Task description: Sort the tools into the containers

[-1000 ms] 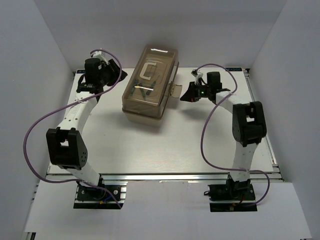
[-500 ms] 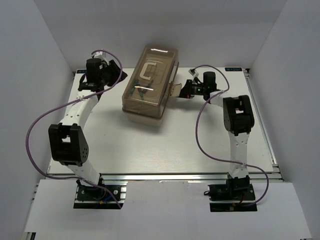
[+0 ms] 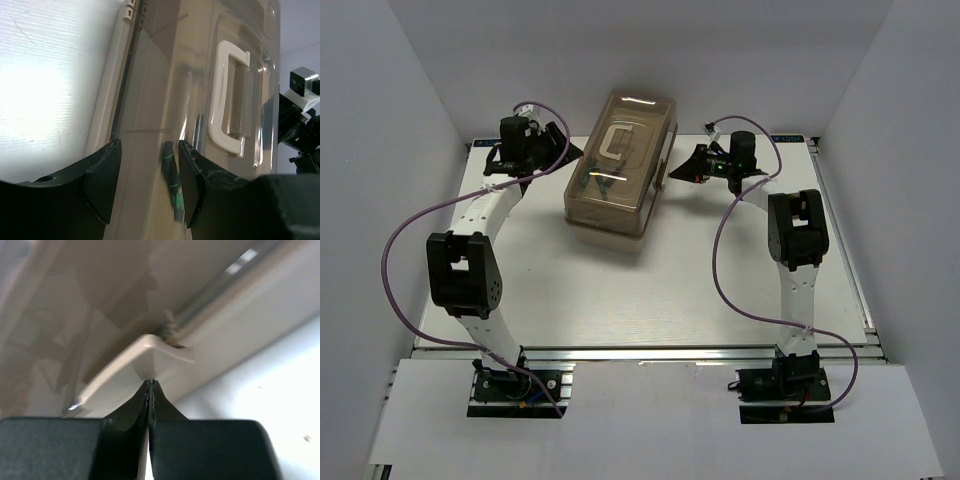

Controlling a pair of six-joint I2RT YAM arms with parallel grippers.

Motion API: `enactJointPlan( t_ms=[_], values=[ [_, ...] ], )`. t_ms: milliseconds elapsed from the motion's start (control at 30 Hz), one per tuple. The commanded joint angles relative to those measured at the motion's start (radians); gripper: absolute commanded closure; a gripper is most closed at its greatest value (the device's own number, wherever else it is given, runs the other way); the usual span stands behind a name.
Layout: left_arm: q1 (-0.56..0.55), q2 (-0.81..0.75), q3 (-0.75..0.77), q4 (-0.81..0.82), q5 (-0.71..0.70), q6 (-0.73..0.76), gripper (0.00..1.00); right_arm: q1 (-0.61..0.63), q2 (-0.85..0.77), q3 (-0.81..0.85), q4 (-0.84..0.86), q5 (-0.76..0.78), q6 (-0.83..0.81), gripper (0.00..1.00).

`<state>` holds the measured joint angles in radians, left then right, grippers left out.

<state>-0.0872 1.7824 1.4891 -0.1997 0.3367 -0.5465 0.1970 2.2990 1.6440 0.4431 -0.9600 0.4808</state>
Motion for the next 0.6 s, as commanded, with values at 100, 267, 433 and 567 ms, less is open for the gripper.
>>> enactJointPlan(
  t_ms=[100,267,433,567],
  values=[
    [0.003,-0.012,0.025,0.014,0.044,-0.004,0.41,0.012,-0.003,0.043,-0.233,0.184,-0.171,1.0],
    [0.003,-0.006,0.026,0.008,0.058,-0.003,0.41,0.012,0.036,0.027,-0.15,0.103,-0.114,0.98],
    [-0.002,0.012,0.039,0.002,0.1,-0.004,0.41,0.015,0.095,-0.007,0.136,-0.043,0.08,0.86],
    [-0.011,0.034,0.068,-0.02,0.116,0.003,0.41,0.028,0.132,0.011,0.271,-0.094,0.192,0.84]
  ],
)
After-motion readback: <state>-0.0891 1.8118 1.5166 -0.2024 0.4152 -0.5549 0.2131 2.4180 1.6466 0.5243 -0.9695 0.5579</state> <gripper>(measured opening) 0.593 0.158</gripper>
